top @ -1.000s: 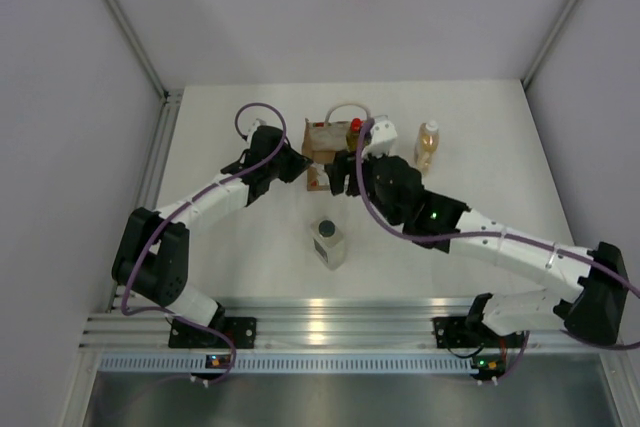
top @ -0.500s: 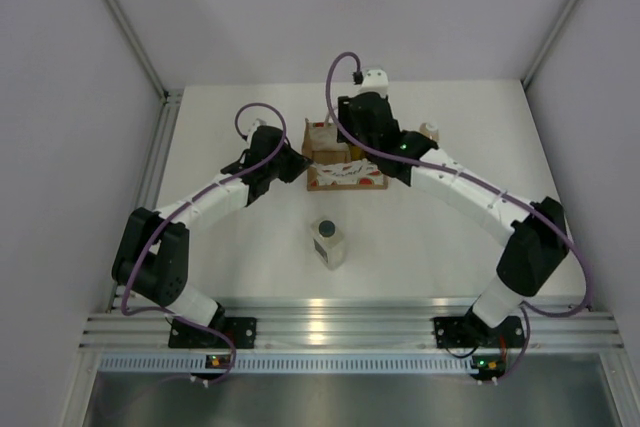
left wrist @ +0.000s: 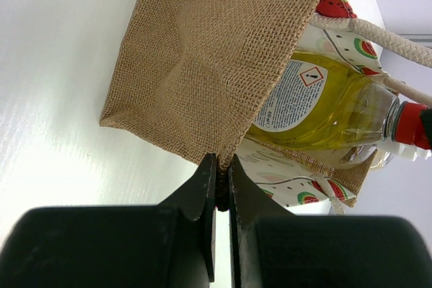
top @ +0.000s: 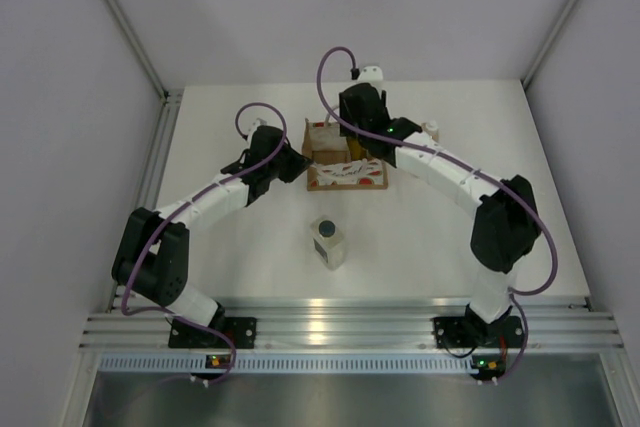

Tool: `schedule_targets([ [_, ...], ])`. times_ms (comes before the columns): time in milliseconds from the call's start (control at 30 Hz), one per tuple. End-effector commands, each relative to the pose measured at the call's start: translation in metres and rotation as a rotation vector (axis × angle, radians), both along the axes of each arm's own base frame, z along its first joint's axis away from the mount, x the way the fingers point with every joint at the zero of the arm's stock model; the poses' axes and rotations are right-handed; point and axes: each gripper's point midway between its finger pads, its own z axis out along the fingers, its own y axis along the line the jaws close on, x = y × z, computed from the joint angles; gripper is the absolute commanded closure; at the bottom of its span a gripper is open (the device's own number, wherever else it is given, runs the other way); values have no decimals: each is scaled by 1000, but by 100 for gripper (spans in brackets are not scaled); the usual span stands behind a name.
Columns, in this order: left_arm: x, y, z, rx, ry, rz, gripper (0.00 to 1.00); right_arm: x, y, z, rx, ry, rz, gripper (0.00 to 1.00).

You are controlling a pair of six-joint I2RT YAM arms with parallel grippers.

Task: Take the personal care products out of the canvas bag

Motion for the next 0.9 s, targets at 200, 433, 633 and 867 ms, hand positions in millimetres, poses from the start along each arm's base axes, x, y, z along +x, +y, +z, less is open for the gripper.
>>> schedule_targets([
  [200, 9, 5, 21, 1, -50, 11, 100, 17, 2, -10, -5, 22, -7, 49],
  [433, 10, 5, 24, 5, -59, 9, 100, 25, 3, -17, -24, 24, -16, 61],
  [633, 10, 4, 22, 5, -54, 3, 100, 27, 3, -9, -21, 3, -17, 63],
  [867, 11, 3, 20, 6, -49, -2, 100, 26, 1, -2, -13, -14, -22, 61],
])
